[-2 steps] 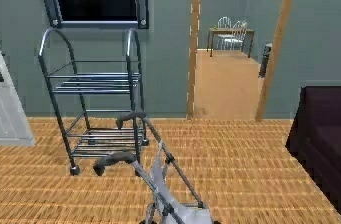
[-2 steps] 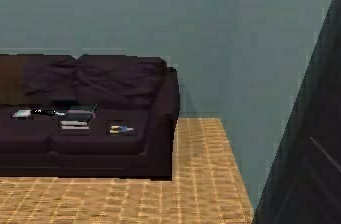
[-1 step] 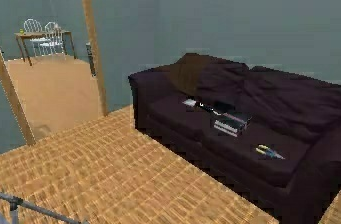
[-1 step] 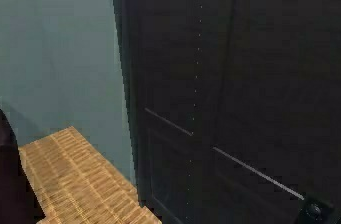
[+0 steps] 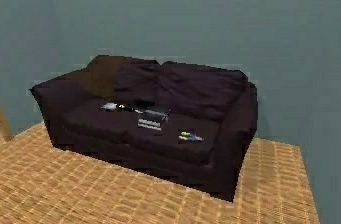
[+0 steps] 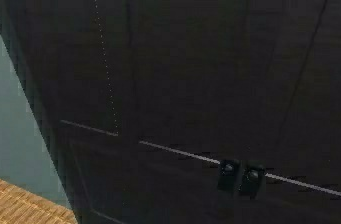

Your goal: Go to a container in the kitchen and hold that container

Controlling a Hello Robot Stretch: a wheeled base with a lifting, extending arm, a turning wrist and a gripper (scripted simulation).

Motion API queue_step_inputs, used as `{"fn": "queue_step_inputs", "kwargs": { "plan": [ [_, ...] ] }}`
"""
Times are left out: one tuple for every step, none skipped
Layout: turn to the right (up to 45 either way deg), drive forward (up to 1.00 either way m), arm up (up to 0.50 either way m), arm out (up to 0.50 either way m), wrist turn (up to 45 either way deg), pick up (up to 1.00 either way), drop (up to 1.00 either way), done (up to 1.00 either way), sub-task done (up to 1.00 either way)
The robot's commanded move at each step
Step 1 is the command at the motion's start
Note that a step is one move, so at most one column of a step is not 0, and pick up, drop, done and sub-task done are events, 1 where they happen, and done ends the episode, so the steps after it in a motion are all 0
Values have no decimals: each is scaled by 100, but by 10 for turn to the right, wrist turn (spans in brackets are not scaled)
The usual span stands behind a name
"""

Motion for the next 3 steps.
{"fn": "queue_step_inputs", "kwargs": {
  "plan": [
    [0,45,0,0,0,0,0,0,0],
    [-360,0,0,0,0,0,0,0,0],
    [0,30,0,0,0,0,0,0,0]
  ]
}}
